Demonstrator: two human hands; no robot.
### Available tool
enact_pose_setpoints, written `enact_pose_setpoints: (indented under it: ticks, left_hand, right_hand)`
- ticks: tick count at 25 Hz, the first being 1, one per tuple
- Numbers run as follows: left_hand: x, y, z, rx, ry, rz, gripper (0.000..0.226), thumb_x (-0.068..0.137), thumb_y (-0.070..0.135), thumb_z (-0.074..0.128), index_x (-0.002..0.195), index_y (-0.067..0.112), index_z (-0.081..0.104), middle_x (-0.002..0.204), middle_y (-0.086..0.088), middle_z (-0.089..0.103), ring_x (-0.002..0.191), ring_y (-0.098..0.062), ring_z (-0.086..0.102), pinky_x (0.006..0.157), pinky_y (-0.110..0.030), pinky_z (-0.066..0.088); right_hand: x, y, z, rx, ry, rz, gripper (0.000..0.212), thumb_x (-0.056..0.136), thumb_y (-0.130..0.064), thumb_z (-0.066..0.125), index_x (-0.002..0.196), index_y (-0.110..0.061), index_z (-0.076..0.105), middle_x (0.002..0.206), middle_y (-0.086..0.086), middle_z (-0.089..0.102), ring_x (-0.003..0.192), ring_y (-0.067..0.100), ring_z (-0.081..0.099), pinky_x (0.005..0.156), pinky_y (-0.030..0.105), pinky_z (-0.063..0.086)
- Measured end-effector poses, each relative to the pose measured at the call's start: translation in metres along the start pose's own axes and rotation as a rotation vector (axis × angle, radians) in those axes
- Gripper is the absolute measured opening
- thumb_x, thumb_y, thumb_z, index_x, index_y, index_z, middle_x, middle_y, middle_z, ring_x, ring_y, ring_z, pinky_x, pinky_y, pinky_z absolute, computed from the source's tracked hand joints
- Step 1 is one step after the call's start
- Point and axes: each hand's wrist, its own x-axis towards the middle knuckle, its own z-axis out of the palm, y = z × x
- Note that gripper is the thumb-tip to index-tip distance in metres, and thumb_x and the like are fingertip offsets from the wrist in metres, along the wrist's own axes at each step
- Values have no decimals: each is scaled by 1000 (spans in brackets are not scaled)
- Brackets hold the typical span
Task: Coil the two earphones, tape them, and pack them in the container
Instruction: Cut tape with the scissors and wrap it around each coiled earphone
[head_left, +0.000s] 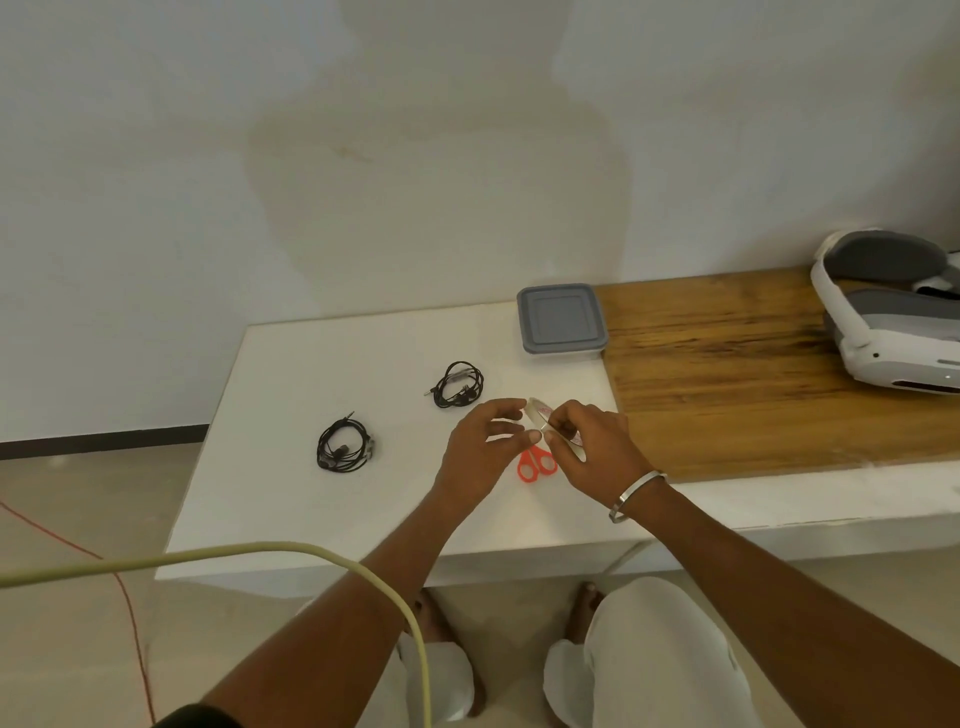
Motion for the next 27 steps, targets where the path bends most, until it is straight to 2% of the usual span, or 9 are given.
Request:
enact_pose_setpoints:
  ticks: [3,6,9,14,19,24,27]
  left_hand:
    - [1,-1,-4,-45,98,20,28,81,22,77,108,19,70,99,4,73,89,-9,69,83,-24,56]
    - [0,-2,-9,-101,108,34,20,83,19,75,103,15,74,96,1,75,91,-16,71,90,-40,57]
    - [0,-3,-15,-101,112,56,11,87,17,71,97,17,75,93,3,75,87,-18,71,89,-46,57]
    - [-2,-1,-19,-30,187,55,11,93,16,61,98,13,70,92,0,74,84,-16,70,82,-37,60]
    - [-3,-1,-24,-42,217,-9,17,95,19,58,102,6,67,97,-6,72,83,-21,70,66,-19,57]
    - [-4,-2,-30,-79,204,-12,17,97,17,55,102,3,63,102,-9,71,89,-18,71,76,-29,60]
    - [-5,-5,-37,-74,210,-21,14,97,16,55,100,4,63,99,-8,72,86,-16,72,79,-32,60]
  right_hand:
    - [2,-5,1,29,-9,-18,8,89,-29,56,88,-30,47,79,-16,54,72,4,51,84,39,42]
    - [3,-9,4,43,-33,-19,8,90,-29,56,88,-30,48,80,-15,56,75,6,53,86,41,42]
    - [3,-13,8,39,-51,-28,7,90,-29,56,89,-28,49,80,-14,56,74,7,53,87,43,44]
    - [6,-18,13,46,-61,-3,6,90,-31,56,92,-26,53,82,-13,58,78,10,56,89,44,43]
    - [8,-25,16,42,-71,-37,3,90,-28,55,90,-26,53,77,-17,56,74,11,56,83,42,46]
    - [10,-32,23,51,-126,-70,10,94,-25,48,90,-18,53,80,-4,56,69,12,53,65,27,43]
    - [13,-36,27,54,-140,-76,12,96,-23,46,92,-15,54,82,-3,54,70,13,51,63,24,45]
